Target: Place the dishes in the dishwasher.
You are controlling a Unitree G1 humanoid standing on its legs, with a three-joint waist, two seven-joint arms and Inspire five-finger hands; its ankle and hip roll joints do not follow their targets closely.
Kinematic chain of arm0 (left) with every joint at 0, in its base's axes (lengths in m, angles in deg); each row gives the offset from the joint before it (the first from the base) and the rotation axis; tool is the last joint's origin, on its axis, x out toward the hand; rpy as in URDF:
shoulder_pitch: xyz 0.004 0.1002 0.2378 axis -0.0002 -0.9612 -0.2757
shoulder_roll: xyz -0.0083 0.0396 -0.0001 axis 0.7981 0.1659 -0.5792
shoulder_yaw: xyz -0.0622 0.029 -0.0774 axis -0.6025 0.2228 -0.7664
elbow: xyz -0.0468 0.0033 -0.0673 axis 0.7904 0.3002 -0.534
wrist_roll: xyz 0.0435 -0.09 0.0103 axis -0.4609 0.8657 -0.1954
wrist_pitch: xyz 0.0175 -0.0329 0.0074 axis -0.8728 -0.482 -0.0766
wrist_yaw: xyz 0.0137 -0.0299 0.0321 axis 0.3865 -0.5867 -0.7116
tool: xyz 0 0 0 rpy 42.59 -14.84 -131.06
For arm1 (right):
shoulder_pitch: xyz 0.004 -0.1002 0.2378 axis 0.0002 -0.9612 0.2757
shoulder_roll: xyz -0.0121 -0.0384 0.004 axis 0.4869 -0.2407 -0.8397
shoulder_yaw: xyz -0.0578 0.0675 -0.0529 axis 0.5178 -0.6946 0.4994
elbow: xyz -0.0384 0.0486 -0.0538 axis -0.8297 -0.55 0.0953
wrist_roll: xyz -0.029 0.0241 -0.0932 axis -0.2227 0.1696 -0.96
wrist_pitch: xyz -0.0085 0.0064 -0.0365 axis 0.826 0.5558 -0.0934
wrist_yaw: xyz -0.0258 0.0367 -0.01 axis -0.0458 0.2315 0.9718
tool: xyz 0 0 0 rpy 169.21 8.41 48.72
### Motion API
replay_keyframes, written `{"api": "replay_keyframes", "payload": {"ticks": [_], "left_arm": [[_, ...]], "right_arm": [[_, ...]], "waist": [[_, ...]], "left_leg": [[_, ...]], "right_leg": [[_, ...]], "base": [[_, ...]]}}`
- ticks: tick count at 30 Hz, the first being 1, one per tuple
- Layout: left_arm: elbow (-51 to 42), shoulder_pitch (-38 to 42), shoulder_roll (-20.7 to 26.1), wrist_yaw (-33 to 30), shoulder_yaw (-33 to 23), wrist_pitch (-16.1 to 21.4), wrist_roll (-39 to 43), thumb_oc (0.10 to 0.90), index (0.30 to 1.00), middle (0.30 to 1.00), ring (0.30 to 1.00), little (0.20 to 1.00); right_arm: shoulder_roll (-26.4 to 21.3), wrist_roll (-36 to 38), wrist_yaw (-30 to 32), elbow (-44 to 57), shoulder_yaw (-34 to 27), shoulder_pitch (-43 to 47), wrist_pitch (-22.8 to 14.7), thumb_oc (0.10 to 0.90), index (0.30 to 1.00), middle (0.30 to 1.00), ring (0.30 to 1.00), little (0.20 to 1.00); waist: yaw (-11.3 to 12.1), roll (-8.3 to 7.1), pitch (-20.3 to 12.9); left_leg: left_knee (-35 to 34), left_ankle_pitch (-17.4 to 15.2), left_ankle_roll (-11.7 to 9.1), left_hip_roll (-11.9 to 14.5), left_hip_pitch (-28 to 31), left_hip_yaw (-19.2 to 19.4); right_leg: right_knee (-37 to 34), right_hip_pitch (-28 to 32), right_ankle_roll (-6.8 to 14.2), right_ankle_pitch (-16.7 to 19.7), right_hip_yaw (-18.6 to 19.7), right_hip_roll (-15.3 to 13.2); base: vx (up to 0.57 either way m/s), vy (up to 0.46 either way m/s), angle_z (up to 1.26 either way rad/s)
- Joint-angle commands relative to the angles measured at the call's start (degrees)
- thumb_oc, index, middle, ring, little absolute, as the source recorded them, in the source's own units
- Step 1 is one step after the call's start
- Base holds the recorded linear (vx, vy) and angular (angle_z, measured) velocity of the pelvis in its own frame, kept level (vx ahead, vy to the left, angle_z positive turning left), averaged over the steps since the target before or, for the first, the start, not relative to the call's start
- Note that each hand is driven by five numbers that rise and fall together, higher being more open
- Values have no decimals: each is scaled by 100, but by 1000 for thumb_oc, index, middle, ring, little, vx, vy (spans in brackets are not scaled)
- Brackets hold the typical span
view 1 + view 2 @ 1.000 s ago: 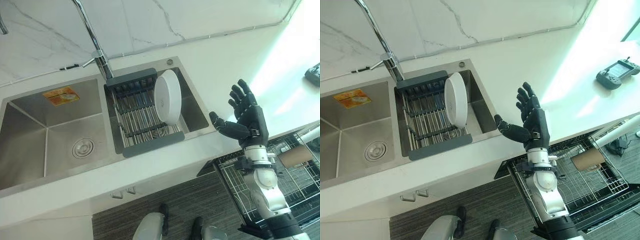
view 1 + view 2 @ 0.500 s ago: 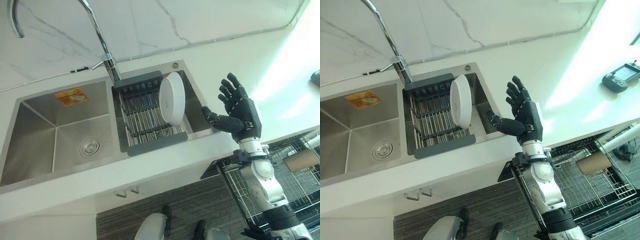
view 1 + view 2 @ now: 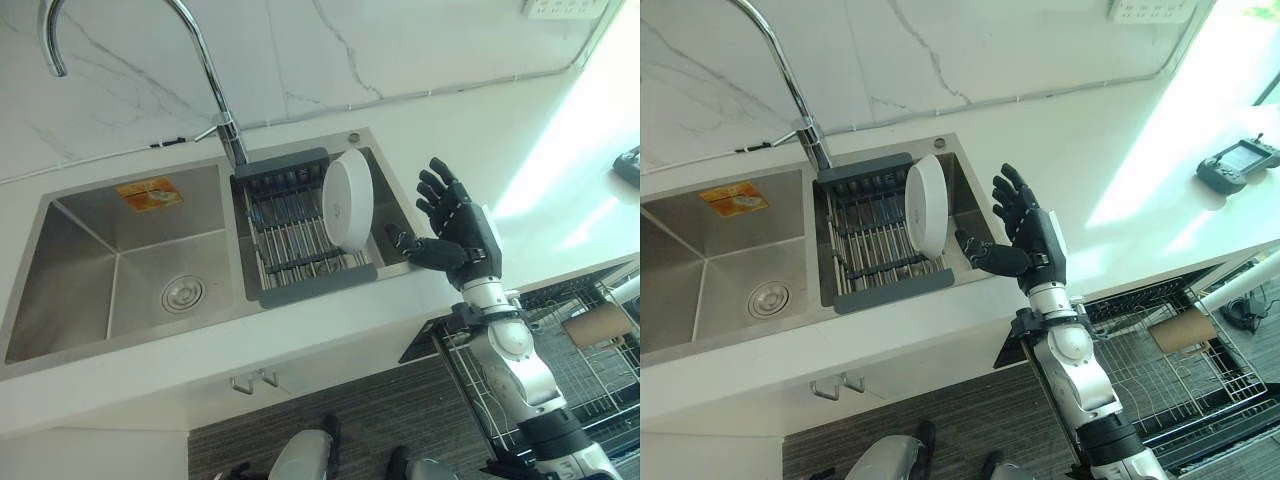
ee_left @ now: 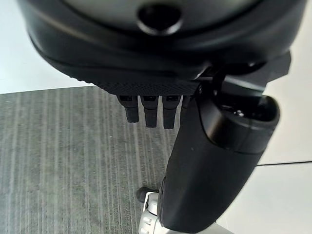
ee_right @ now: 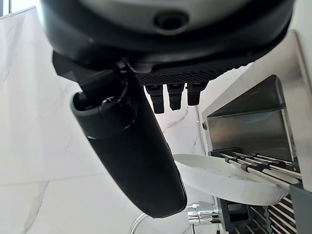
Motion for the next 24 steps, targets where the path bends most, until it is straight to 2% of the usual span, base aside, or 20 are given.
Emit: {"api": "replay_keyframes", "payload": {"ticks": [1, 4, 6, 14, 24], "left_arm": [[115, -135, 239, -40, 334, 87, 21, 800, 900, 900, 900, 900], [93, -108, 234, -18, 393, 87, -59, 800, 900, 900, 900, 900], [35, -52, 250, 28, 567, 232, -452, 800, 900, 900, 900, 900], [-200, 123, 224, 57, 895, 261, -532, 800, 900, 900, 900, 900], [-449, 181, 283, -98, 1119, 558, -859, 800, 900, 900, 900, 900]], "right_arm": [[142, 294, -115, 421, -46, 622, -415, 800, 900, 900, 900, 900], [156, 311, -122, 412, -18, 634, -296, 800, 900, 900, 900, 900], [172, 394, -148, 374, 71, 662, -227, 800, 900, 900, 900, 900], [264, 433, -179, 177, 205, 768, -177, 800, 900, 900, 900, 900], [400, 485, -108, -31, 368, 890, -160, 800, 900, 900, 900, 900]], "waist": [[-41, -63, -240], [-50, -68, -243], [-76, -77, -221], [-69, -100, -207], [-16, -91, -176]], "left_leg": [[129, -522, -274, 495, 10, 121], [129, -519, -278, 512, 10, 140], [129, -507, -285, 541, 8, 166], [129, -504, -285, 573, 18, 206], [129, -490, -284, 564, 22, 171]], "right_leg": [[-300, 267, 209, -231, 28, 14], [-300, 266, 208, -228, 26, 13], [-300, 263, 198, -224, 45, 25], [-300, 282, 205, -211, 21, 6], [-300, 281, 203, -184, 16, -14]], "base": [[0, 0, 0], [0, 0, 0], [0, 0, 0], [0, 0, 0], [0, 0, 0]]}}
